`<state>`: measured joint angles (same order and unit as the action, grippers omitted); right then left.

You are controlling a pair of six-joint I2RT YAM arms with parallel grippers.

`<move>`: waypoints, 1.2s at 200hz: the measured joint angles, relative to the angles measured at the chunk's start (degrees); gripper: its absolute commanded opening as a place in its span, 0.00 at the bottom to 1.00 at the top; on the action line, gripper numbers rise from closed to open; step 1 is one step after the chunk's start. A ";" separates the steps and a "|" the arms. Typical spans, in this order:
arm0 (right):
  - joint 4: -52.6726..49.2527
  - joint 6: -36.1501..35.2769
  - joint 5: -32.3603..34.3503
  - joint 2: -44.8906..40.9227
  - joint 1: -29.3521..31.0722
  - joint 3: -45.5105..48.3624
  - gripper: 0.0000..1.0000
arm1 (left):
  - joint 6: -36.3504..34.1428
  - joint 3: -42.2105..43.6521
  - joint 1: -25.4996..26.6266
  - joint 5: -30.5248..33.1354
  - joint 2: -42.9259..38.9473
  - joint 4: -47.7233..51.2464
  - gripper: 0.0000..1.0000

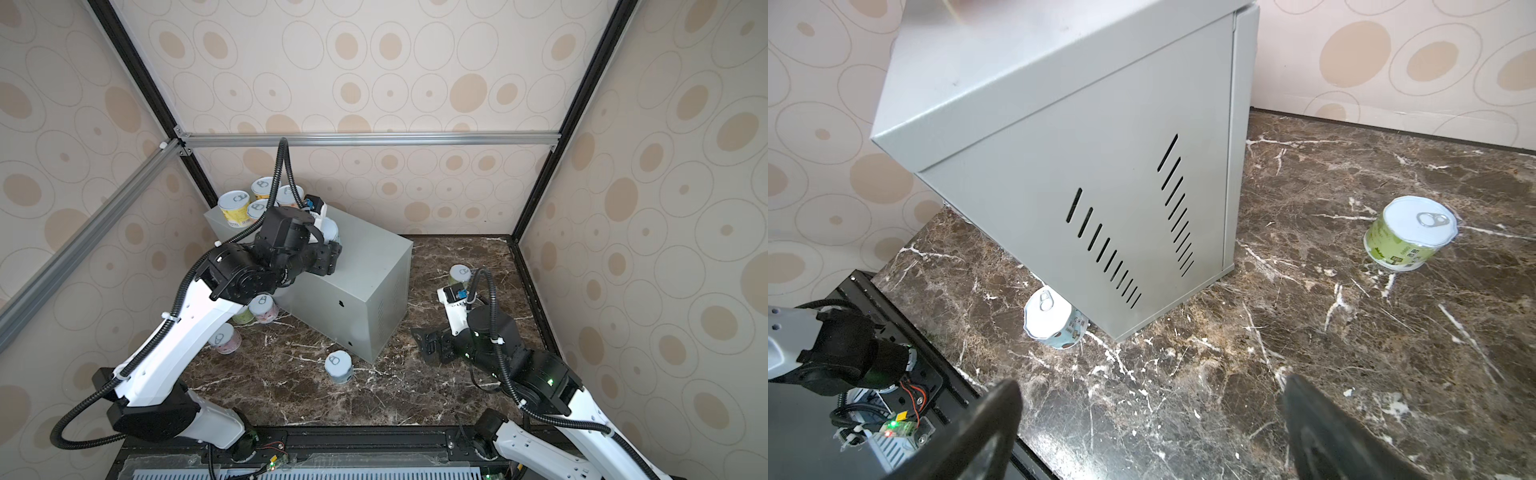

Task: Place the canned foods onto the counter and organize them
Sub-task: 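Lift the held light-blue can with the left gripper up over the cabinet top, then lower the can onto the cabinet top near the orange cans, open left gripper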

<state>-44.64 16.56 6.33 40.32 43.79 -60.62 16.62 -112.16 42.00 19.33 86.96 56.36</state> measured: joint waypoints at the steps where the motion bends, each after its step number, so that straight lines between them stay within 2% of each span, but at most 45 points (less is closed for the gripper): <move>1: 0.00 0.00 0.02 0.00 0.00 0.02 1.00 | 0.00 0.00 -0.04 -0.02 0.04 0.02 0.62; 68: -0.13 -1.46 1.29 -0.09 0.00 1.16 1.00 | 0.11 0.00 -4.76 -0.83 2.95 -0.11 0.63; 154: -0.15 -1.92 1.38 -0.02 0.00 1.22 1.00 | 0.50 0.74 -5.55 0.48 3.06 -1.20 0.85; 240: -1.31 -1.66 1.33 -0.48 0.00 1.16 1.00 | 0.48 5.86 -5.62 0.07 -2.99 -6.43 0.91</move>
<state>-45.95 14.90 7.66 39.83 43.79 -59.46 17.10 -106.30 36.38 19.40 83.96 49.93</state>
